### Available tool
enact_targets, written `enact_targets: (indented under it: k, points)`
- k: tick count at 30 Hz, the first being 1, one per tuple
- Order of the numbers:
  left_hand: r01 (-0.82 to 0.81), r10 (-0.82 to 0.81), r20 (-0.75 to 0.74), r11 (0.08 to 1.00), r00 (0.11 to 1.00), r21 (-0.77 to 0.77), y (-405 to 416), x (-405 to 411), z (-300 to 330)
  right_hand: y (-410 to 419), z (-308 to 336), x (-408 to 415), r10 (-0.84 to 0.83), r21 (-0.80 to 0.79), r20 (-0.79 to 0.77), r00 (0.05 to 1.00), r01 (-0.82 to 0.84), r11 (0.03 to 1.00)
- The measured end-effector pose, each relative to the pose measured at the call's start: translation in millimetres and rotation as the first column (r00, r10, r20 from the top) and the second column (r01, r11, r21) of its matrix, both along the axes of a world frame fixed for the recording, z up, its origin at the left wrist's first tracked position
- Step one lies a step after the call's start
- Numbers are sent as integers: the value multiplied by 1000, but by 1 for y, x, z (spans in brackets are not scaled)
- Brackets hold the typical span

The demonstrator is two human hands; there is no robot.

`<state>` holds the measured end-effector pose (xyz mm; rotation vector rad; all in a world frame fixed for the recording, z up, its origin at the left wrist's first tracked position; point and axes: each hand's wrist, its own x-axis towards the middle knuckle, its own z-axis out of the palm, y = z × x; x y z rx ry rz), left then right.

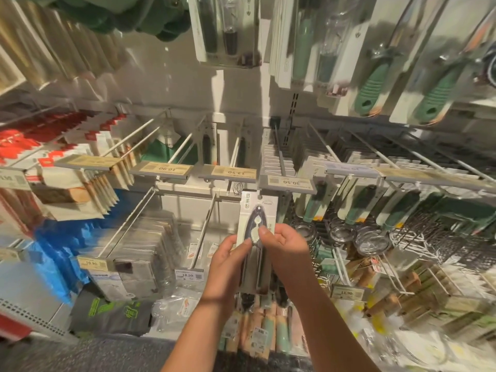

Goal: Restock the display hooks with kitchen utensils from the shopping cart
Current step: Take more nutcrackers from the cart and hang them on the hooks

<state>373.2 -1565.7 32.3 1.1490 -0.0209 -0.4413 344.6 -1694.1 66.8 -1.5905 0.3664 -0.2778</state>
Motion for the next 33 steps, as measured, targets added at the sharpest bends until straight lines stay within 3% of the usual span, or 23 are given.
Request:
enact_targets:
  k: [8,16,23,29,33]
  points:
    - [121,-127,105,991,986,65,2,-1,17,6,3,-2,-137,71,81,987,132,989]
    - [164,-183,115,973,976,162,-3,1,21,-10,-7,-2,-293,-46,44,955,295,954]
    - [183,-199,92,971,976,154,-5,6,17,-16,-4,10,-274,-18,62,960,276,961]
    - [201,-219,99,966,971,164,0,3,26,-40,-12,60,-339,-158,-166,926,314,936]
    - [196,-215,75,959,974,203,6,1,31,-37,-15,58,-319,-121,-232,919,298,947]
